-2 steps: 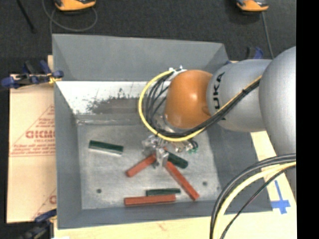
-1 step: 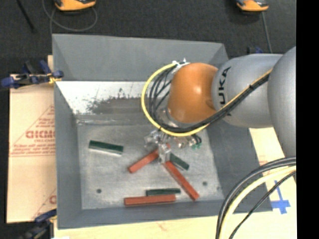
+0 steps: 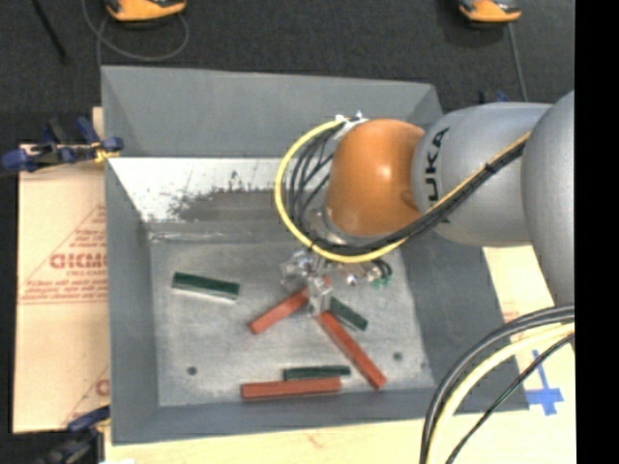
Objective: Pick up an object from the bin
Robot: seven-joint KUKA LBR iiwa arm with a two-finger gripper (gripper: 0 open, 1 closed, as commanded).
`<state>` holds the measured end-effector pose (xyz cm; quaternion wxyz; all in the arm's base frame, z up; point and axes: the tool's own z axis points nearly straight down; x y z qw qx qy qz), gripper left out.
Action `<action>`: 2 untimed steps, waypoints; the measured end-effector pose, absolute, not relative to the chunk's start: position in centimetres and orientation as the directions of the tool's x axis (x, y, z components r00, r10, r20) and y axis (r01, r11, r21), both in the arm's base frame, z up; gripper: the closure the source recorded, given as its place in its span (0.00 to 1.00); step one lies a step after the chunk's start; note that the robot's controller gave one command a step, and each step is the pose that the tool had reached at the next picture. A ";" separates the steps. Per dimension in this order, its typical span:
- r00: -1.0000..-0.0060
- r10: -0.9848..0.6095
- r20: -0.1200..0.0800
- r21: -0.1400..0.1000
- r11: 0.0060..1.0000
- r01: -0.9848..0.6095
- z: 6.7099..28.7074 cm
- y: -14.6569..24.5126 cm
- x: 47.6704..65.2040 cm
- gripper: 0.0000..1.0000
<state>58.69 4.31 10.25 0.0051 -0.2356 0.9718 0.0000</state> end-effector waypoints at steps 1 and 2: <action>-0.891 -0.454 -0.010 -0.004 0.891 -0.454 13.2 4.3 58.9 1.00; -0.894 -0.447 -0.009 -0.005 0.894 -0.447 17.9 4.2 59.2 1.00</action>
Offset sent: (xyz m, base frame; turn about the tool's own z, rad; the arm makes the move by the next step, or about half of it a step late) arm 0.0002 0.0001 0.0273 0.0000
